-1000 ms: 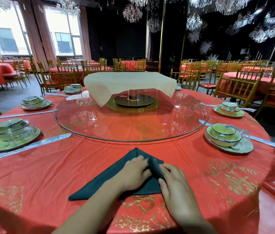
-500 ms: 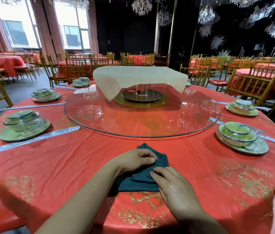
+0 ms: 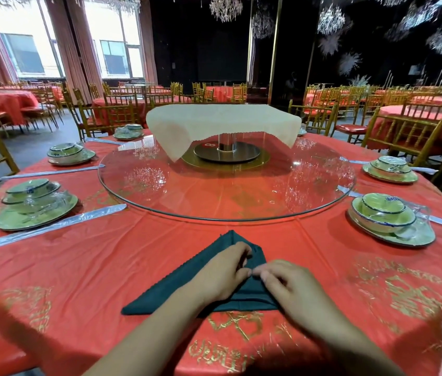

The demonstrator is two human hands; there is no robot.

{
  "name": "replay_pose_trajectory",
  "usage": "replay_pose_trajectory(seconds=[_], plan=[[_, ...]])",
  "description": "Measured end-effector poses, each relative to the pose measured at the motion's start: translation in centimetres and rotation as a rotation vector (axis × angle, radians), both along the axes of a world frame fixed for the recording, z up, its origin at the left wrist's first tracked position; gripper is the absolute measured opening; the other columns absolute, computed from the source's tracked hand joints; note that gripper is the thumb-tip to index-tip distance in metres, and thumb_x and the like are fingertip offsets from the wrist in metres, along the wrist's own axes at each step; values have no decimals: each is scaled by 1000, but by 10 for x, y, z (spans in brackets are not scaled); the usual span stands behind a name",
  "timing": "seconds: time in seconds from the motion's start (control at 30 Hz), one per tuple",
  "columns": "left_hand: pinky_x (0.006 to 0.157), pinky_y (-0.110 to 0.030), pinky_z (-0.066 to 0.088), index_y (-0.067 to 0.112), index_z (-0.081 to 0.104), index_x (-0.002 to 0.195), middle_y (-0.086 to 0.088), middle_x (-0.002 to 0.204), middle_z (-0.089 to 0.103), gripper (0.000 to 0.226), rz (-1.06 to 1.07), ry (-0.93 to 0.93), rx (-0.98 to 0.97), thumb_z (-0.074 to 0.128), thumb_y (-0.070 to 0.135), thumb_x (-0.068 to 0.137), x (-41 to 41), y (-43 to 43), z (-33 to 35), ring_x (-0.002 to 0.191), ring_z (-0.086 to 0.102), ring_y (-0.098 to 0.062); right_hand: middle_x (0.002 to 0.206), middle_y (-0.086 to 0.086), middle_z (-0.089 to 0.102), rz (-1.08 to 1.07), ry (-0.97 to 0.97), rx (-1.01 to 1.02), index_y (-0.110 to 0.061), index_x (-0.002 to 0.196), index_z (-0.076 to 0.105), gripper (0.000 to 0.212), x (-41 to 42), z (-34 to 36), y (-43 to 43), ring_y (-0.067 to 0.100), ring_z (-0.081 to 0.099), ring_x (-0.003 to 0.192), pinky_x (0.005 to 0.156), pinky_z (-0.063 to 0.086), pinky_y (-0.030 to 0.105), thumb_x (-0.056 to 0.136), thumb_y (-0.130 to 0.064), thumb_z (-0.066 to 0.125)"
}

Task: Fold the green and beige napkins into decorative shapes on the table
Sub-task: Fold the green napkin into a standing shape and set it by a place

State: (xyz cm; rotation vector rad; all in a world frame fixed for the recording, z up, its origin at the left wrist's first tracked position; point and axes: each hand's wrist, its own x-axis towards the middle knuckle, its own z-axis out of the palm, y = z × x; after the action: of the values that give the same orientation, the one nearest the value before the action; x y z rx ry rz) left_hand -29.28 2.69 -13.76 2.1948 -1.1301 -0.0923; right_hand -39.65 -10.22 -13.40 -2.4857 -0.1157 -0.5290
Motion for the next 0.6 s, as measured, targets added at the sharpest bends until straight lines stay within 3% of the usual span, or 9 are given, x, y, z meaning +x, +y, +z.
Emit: replay_pose_trajectory(seconds=[0.03, 0.13, 0.2, 0.27, 0.33, 0.47, 0.6], plan=[[72, -19, 33, 12, 42, 121, 3, 97, 50, 31, -2, 6, -18, 53, 18, 92, -1, 1, 0, 86, 48, -12, 96, -11, 58, -15, -9, -19, -17, 106, 68, 31, 10, 3, -11, -1, 50, 94, 79, 31, 1, 90, -26, 44], [73, -22, 36, 15, 37, 122, 4, 93, 49, 35, -3, 37, -47, 54, 19, 92, -5, 4, -1, 82, 48, -11, 88, -8, 40, -12, 215, -54, -27, 113, 61, 30, 46, 8, -32, 10, 42, 95, 81, 29, 17, 92, -12, 46], [74, -22, 35, 15, 36, 122, 7, 91, 46, 37, -2, 33, -60, 55, 20, 91, -5, 5, -2, 82, 47, -11, 87, -3, 38, 46, 342, -68, -34, 94, 63, 27, 65, 11, -35, 14, 41, 96, 84, 29, 22, 91, -14, 46], [74, -22, 34, 15, 35, 121, 6, 93, 46, 37, 0, 14, -72, 55, 20, 90, -6, 6, -4, 82, 46, -11, 83, -4, 35, 62, 432, -88, -39, 70, 53, 28, 76, 15, -37, 13, 38, 93, 88, 29, 26, 91, -24, 43], [76, -22, 35, 15, 36, 122, 4, 96, 47, 37, 2, -1, -68, 55, 20, 91, -7, 6, -6, 83, 45, -11, 78, -8, 31, 60, 470, -127, -35, 60, 43, 32, 81, 15, -44, 11, 35, 88, 86, 28, 28, 92, -31, 43], [80, -23, 35, 16, 40, 120, 5, 96, 47, 31, -8, -40, -51, 53, 21, 92, -8, 6, -7, 88, 45, -12, 79, -11, 32, 84, 480, -181, -34, 64, 40, 30, 82, 6, -53, 5, 35, 82, 81, 24, 26, 92, -37, 49], [77, -19, 31, 16, 41, 118, 6, 95, 45, 28, -12, -92, -53, 53, 22, 92, -7, 6, -8, 88, 43, -11, 83, -13, 33, 79, 485, -214, -37, 70, 39, 24, 80, 8, -51, 10, 36, 91, 82, 25, 26, 93, -38, 49]])
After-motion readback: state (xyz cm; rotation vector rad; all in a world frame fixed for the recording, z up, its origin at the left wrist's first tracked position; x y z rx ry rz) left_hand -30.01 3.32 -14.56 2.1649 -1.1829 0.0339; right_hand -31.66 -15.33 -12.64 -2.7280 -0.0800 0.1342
